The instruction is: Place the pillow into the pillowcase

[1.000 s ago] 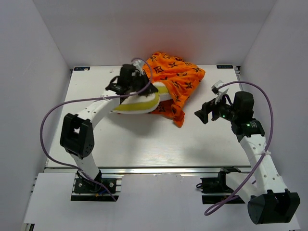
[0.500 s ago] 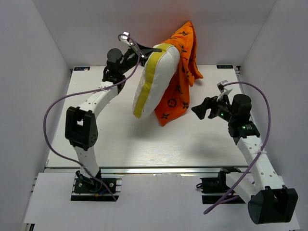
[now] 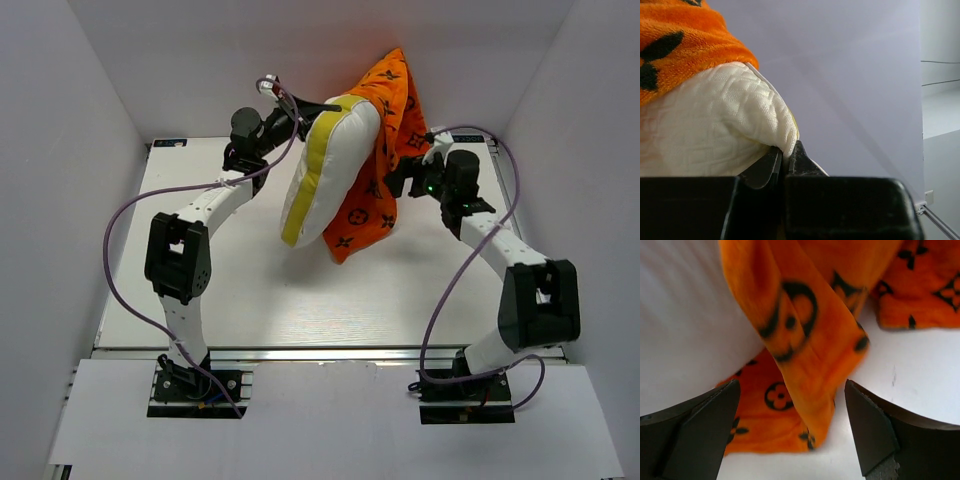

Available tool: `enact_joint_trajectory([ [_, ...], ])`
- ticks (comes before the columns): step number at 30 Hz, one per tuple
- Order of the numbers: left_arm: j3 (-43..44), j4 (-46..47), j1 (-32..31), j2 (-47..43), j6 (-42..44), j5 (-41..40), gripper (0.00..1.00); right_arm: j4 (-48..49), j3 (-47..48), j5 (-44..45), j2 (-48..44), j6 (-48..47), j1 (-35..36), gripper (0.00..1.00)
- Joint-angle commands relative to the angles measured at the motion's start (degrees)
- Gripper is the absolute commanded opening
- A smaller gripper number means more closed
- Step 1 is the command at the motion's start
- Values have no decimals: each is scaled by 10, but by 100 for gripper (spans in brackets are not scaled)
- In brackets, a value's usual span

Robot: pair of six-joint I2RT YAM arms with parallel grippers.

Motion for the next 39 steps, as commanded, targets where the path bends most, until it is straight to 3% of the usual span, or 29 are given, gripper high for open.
enact_joint_trajectory([
  [1,-9,69,4,-52,-9,-44,0,72,64,8,52,-52,34,89],
  [5,-19,77,7,-55,-14,-42,0,73,118,9,113,-62,49,89],
  [7,-22,79,13,-56,-16,-39,0,81,129,6,128,-92,51,75],
  [8,-24,79,14,-59,-16,-39,0,83,131,1,128,-101,51,56],
  [10,-32,83,23,-62,-16,-38,0,59,138,-6,119,-127,48,32],
  [12,-43,91,31,-66,-16,-36,0,21,153,-84,105,-115,30,0],
  [17,-84,126,41,-57,-25,-22,0,-42,150,-229,-18,-12,47,0],
  [23,-41,128,41,-11,1,-11,0,-127,254,-282,-82,55,167,0],
  [30,12,-8,40,-8,116,15,0,-153,441,-294,5,158,215,0],
  [36,-32,-133,1,-46,244,-1,0,-156,555,-239,97,232,232,0],
  [39,-89,-135,-38,-60,272,-9,0,-209,645,-198,158,230,223,0],
])
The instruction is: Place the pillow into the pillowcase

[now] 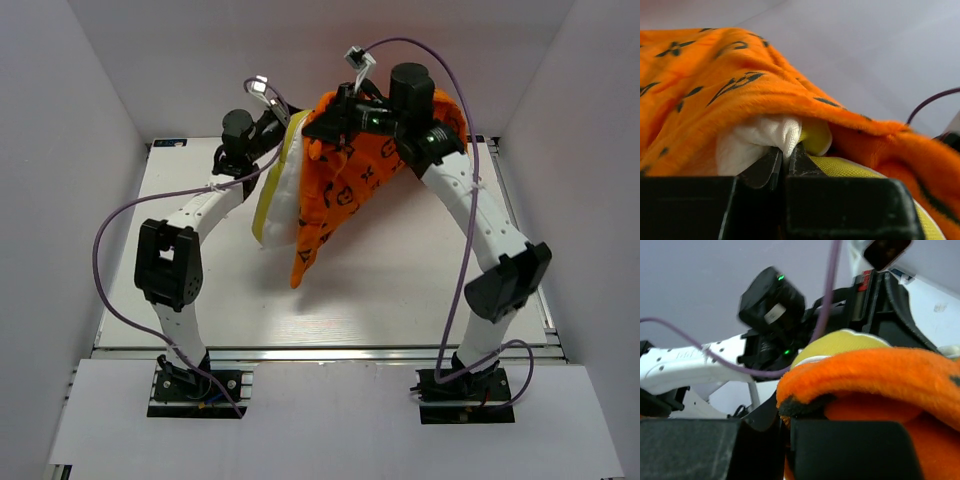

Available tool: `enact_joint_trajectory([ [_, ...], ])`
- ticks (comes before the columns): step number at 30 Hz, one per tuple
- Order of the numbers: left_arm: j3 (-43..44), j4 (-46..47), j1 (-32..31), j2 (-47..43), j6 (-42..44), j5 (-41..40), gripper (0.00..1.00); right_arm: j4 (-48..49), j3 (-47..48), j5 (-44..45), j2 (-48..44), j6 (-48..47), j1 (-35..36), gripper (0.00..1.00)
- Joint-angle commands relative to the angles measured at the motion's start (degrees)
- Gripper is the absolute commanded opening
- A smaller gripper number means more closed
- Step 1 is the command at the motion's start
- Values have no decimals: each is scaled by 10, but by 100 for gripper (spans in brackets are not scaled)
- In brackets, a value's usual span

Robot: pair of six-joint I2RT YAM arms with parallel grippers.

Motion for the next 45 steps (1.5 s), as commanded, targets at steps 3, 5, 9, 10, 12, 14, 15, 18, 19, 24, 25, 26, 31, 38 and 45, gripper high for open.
enact_joint_trajectory([
  [3,-131,-12,-79,-40,69,-38,0,3,200,19,80,73,11,0],
  [5,-166,56,-80,-52,49,-57,0,15,217,31,82,60,29,0],
  [9,-166,73,-57,-92,47,-72,0,7,284,46,98,17,83,0],
  [10,-150,67,-49,-111,52,-75,0,7,291,51,98,9,97,0],
  [12,-131,19,-44,-136,95,-91,0,4,300,60,90,-24,146,0],
  [14,-158,33,-37,-182,101,-115,0,-21,296,83,74,-70,208,0],
  [15,-170,42,-32,-195,100,-129,0,-31,292,87,70,-85,219,0],
  [18,-205,33,-19,-222,118,-127,0,-44,287,98,66,-84,227,0],
  [19,-214,43,-19,-225,119,-125,0,-46,284,95,64,-86,227,0],
  [24,-195,131,-20,-193,94,-131,0,-65,273,81,35,-104,299,0],
  [25,-177,116,-18,-192,113,-155,0,-60,272,83,26,-107,321,0],
  [26,-157,99,-16,-192,113,-168,0,-59,273,84,25,-104,325,0],
  [31,-45,-28,-8,-228,236,-327,0,-26,297,89,13,-87,328,0],
  [38,13,-72,-21,-289,384,-466,0,-3,288,91,-26,-64,329,0],
  [45,20,36,-235,-358,661,-673,0,-2,258,83,-73,-62,331,0],
])
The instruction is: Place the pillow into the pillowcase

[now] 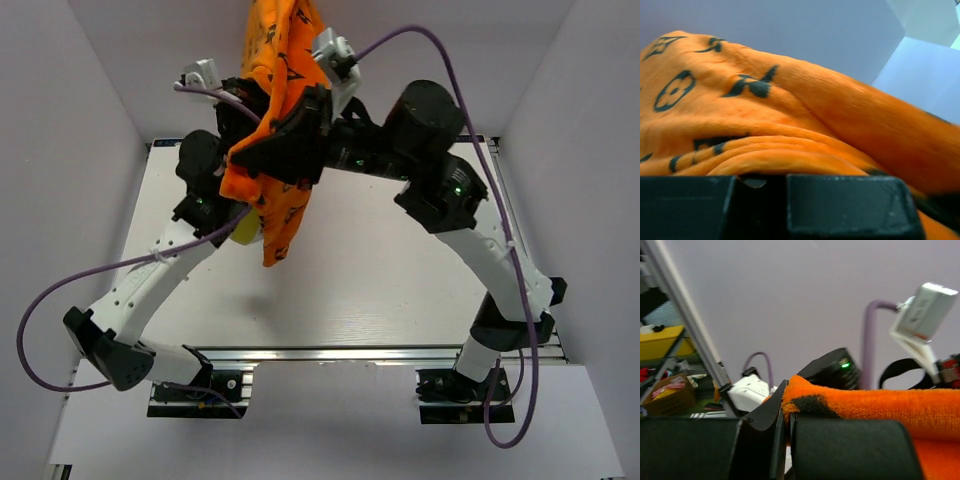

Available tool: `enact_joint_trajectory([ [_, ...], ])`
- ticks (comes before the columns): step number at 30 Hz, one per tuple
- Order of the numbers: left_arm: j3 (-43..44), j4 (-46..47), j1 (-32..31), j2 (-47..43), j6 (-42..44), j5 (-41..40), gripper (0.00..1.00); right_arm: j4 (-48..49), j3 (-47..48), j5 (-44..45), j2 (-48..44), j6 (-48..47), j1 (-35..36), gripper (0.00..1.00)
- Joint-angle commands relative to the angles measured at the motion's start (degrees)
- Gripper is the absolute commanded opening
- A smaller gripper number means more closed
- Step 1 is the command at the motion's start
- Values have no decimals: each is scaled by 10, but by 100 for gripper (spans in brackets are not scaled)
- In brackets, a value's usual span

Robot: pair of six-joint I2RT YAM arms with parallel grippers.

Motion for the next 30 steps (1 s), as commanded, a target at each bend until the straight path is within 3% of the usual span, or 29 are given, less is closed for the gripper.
enact_joint_trajectory([
  [1,53,139,-85,-45,201,-162,0,59,-4,-46,-56,-2,25,0],
  [5,130,70,-149,65,302,-250,0,15,-66,-38,-75,-21,7,0],
  [10,178,21,-138,219,358,-415,0,-12,-162,-57,-133,-11,-35,0],
  [14,174,-144,-67,258,228,-399,0,-41,-257,-58,-201,-22,-85,0],
  [20,128,-266,4,280,137,-376,0,-58,-335,-105,-252,-12,-268,0],
  [26,130,-331,16,358,83,-308,0,-43,-495,-156,-277,18,-470,0],
  [30,168,-338,16,418,44,-262,0,-8,-567,-152,-289,-6,-560,0],
])
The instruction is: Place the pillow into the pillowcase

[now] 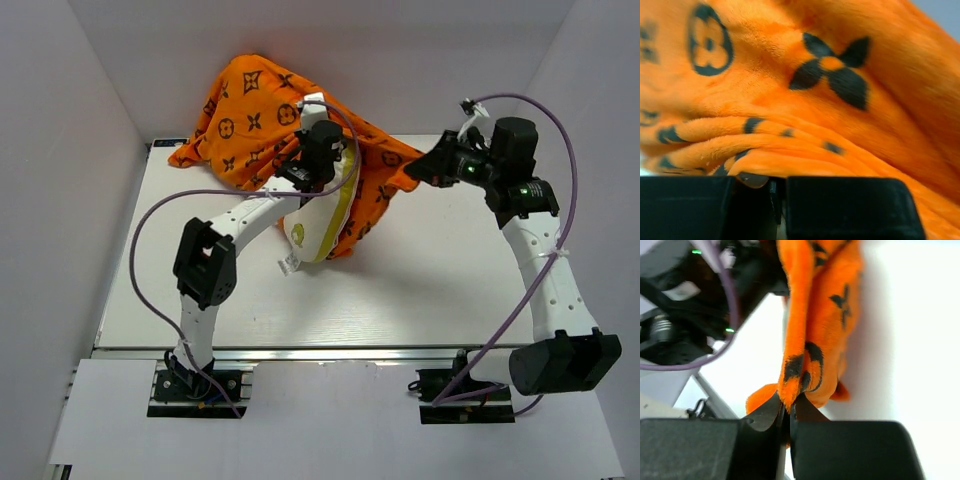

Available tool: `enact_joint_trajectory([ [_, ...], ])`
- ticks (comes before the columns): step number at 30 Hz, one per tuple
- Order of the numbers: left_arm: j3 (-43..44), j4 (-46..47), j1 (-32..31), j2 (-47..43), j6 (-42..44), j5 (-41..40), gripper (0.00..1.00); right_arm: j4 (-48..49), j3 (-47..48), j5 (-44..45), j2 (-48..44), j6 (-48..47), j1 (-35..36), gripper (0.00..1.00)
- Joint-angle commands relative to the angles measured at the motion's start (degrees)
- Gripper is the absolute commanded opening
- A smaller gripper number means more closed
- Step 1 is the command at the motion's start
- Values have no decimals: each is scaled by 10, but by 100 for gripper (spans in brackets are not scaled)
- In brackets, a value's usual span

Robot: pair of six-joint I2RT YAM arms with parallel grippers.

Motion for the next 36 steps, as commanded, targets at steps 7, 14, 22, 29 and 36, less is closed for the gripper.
enact_joint_trajectory([
  [7,313,-213,38,221,-37,92,41,66,-86,-33,-38,-85,-80,19],
  [14,156,-112,46,71,-16,347,85,102,-101,14,-45,-141,-137,59],
  [22,-20,-124,48,-142,34,536,78,186,-148,-135,-81,-283,-142,89],
  [29,-149,-251,48,-251,63,452,76,121,-151,-27,30,-141,-18,89],
  [36,-291,-213,38,-254,49,378,75,148,-105,69,157,-22,77,89],
])
